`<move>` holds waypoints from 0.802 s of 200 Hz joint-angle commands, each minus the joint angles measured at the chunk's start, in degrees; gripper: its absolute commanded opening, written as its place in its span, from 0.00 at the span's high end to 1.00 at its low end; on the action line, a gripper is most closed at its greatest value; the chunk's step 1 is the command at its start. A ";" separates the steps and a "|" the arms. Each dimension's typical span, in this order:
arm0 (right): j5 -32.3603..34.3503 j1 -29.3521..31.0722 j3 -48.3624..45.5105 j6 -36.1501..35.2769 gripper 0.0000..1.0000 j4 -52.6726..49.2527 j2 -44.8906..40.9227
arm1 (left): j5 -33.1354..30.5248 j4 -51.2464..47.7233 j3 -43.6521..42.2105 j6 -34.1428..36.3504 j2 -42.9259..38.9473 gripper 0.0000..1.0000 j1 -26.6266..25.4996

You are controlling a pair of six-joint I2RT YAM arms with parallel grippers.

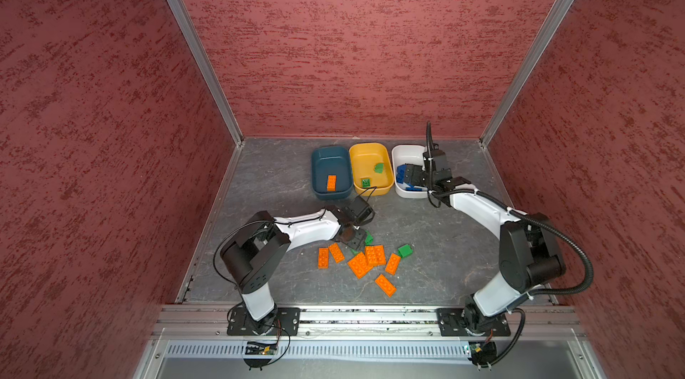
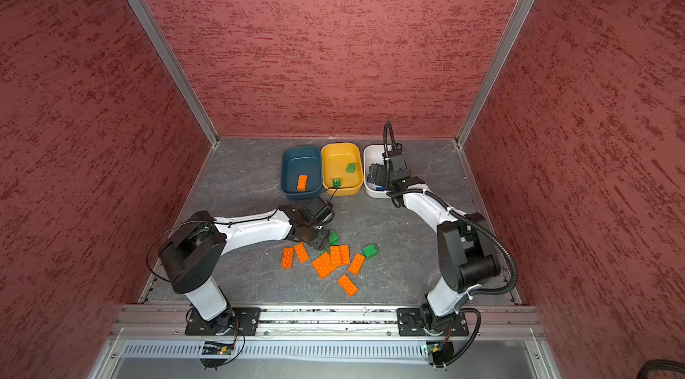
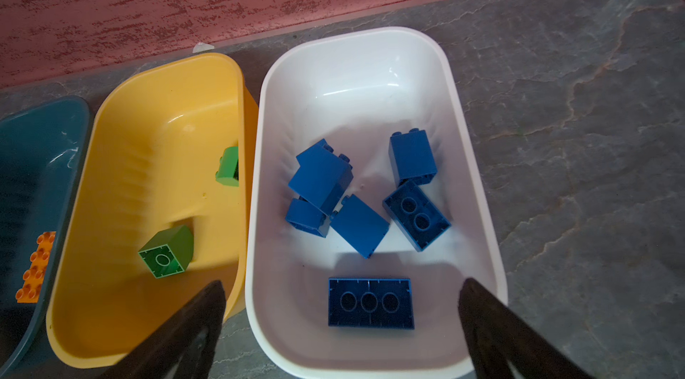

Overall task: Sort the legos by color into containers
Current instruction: 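Grasp a green brick with left gripper and lift it over the yellow bin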

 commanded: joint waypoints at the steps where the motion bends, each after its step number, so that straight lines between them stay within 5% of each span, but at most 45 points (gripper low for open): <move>1: 1.88 -0.16 -0.82 -0.72 0.01 1.50 -1.91 | -1.80 1.21 1.38 3.46 1.25 0.35 -0.48; 78: 2.82 -0.17 -2.85 -1.16 0.01 1.84 -3.73 | -0.86 2.47 0.88 3.53 -0.30 0.58 -0.27; 129: 0.16 -0.17 -4.63 -0.35 0.01 3.89 -5.47 | 3.91 9.32 2.82 -3.91 -6.77 0.60 4.49; 160: -2.34 -0.17 -8.40 1.24 0.01 8.52 -7.80 | 4.35 19.76 7.77 -6.90 -3.15 0.58 6.50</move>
